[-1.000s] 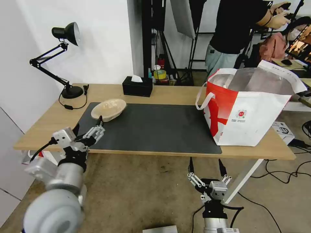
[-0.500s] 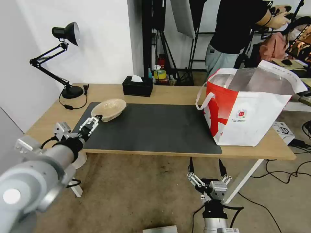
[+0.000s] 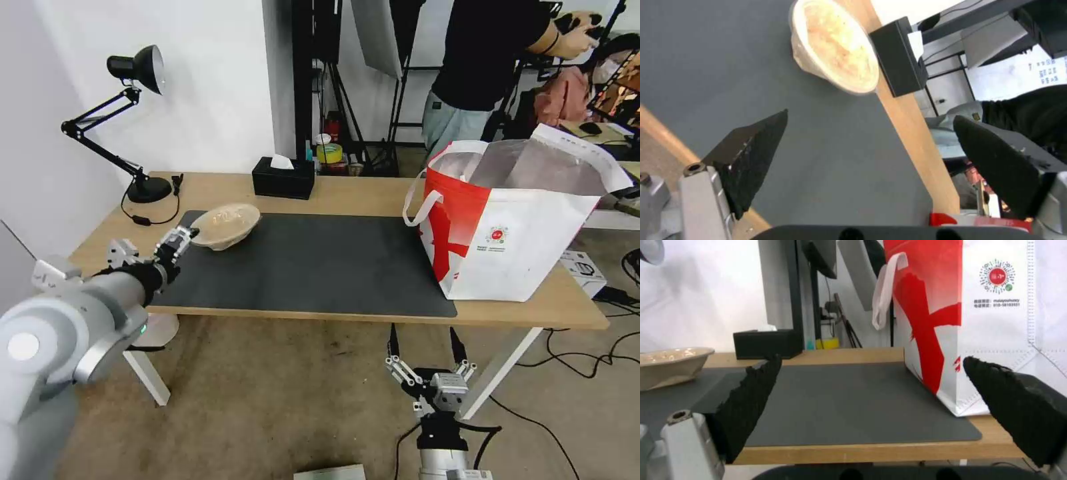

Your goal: Pick up the trash from the table and place it into the takeout bag.

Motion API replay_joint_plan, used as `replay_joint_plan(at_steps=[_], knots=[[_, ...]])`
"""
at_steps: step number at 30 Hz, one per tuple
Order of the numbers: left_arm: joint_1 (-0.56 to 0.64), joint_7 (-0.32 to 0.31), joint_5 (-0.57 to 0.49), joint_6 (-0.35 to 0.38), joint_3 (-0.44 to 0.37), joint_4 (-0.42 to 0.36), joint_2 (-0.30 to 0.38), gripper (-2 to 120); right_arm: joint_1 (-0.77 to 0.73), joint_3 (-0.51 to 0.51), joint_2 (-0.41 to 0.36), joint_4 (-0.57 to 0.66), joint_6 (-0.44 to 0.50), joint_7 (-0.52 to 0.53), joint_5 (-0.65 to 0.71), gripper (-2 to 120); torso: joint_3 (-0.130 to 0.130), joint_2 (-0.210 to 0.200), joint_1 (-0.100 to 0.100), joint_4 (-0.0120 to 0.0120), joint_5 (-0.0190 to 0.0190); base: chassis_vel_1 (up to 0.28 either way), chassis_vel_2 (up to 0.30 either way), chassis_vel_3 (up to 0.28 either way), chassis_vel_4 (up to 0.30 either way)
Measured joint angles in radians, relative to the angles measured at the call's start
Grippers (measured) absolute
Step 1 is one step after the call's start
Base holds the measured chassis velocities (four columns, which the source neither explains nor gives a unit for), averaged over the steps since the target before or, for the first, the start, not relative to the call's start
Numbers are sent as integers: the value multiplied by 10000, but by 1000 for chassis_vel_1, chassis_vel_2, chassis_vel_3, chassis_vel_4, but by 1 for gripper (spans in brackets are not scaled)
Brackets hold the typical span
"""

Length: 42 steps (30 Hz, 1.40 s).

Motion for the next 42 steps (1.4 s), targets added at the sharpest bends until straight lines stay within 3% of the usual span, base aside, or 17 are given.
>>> replay_joint_plan(at_steps=[25,42], knots=[[-1923,-147,81,89,1524,2345,236,100,0,0,0,0,0,0,0,100,0,0,-1,0,-1,0,0,0,0],[-2520,-211,41,134,1887,2969,41,100,0,0,0,-1,0,0,0,100,0,0,-1,0,-1,0,0,0,0]])
